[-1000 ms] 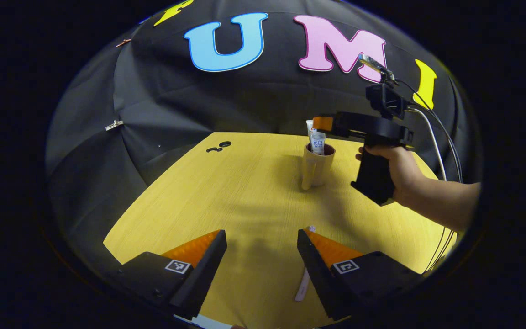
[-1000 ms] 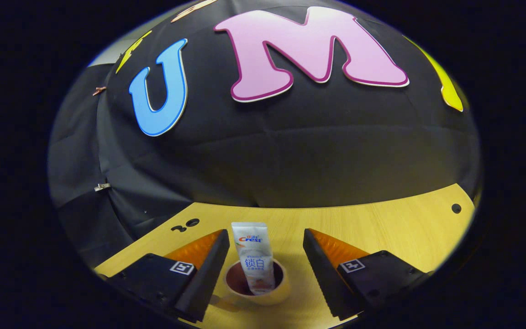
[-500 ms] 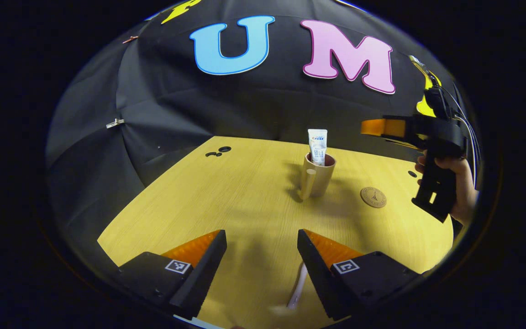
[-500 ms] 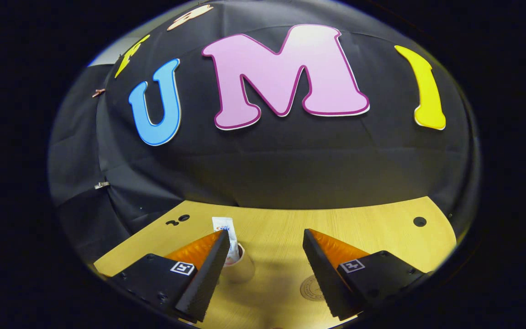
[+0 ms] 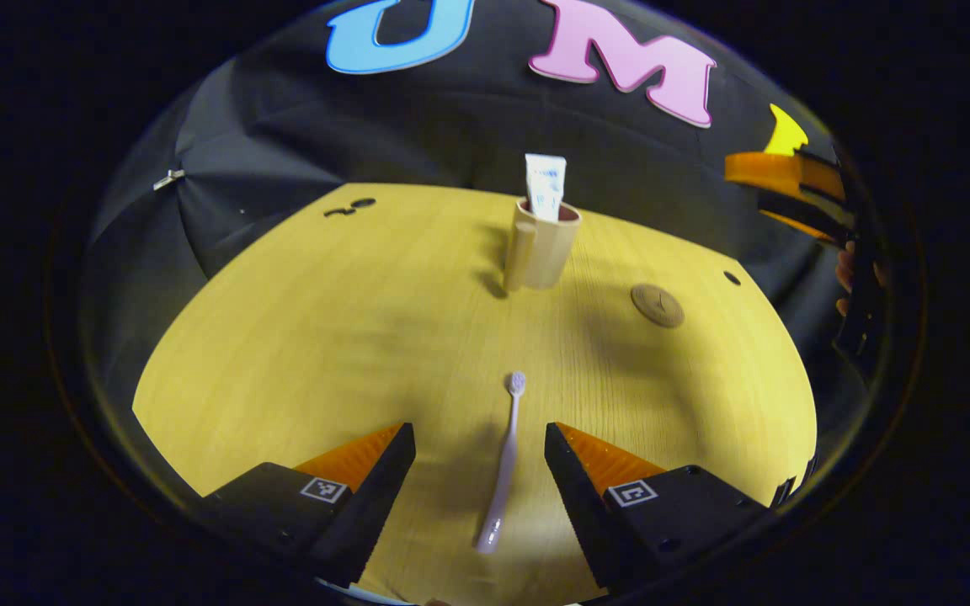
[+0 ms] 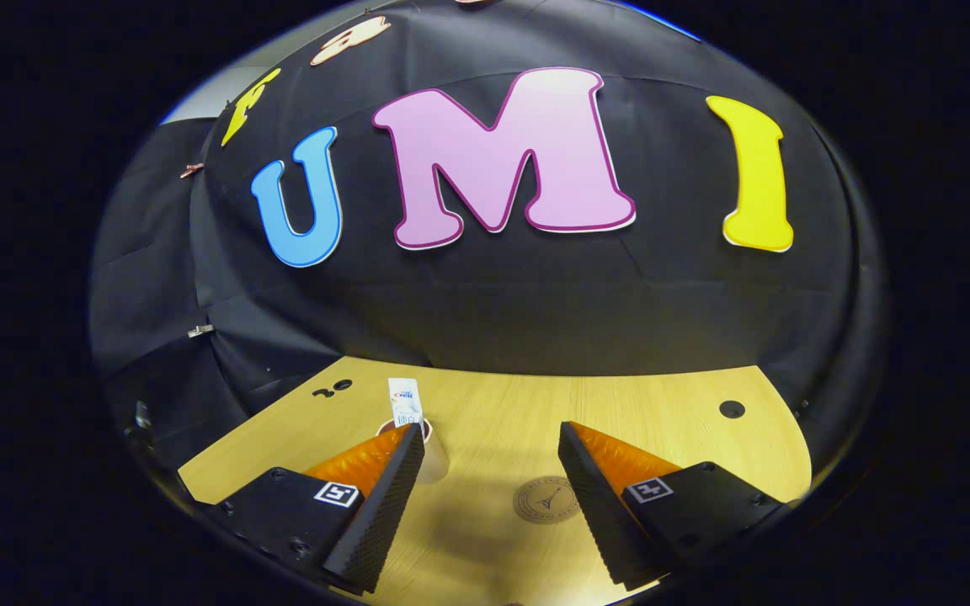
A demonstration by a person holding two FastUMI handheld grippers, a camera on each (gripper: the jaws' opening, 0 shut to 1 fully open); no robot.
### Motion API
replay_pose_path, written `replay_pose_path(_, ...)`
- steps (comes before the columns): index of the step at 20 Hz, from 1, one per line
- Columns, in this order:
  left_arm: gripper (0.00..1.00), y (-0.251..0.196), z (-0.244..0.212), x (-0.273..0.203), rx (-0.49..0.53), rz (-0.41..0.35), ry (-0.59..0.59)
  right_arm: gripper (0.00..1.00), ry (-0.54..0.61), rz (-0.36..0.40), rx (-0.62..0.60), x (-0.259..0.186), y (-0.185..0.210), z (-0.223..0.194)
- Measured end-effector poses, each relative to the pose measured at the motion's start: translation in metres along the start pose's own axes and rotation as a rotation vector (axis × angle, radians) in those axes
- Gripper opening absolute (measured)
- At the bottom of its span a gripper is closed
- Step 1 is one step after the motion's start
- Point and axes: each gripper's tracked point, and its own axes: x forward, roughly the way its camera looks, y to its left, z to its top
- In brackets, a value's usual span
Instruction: Put the toothbrush and toothpaste on the desktop into the cup, then pick up the cup and place it on the coaster on the desktop.
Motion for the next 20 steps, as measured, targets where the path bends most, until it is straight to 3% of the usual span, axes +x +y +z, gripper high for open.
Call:
replay_pose_path(5,0.94,-0.014,-0.029,0.017,0.030,0.003,0.099,0.98,-0.006,-0.013,-0.015,-0.025,-0.026,0.000)
replay_pose_path(7,0.88,-0.014,-0.036,0.022,0.030,0.016,0.134,0.98,-0.007,-0.018,-0.018,-0.033,-0.036,-0.002)
replay_pose_path(11,0.69,-0.011,-0.036,0.024,0.123,0.019,0.189,0.98,0.003,-0.035,-0.005,-0.040,-0.055,-0.009)
replay_pose_path(13,0.44,-0.015,-0.036,0.029,0.158,0.005,0.220,0.98,0.016,-0.044,0.015,-0.040,-0.061,-0.015)
replay_pose_path(14,0.25,-0.018,-0.035,0.030,0.168,-0.001,0.236,0.98,0.023,-0.050,0.025,-0.038,-0.064,-0.017)
replay_pose_path(16,0.14,-0.018,-0.034,0.031,0.188,-0.005,0.263,0.98,0.029,-0.057,0.039,-0.035,-0.068,-0.019)
replay_pose_path(20,0.07,-0.019,-0.032,0.032,0.196,-0.009,0.292,0.98,0.043,-0.071,0.054,-0.028,-0.075,-0.024)
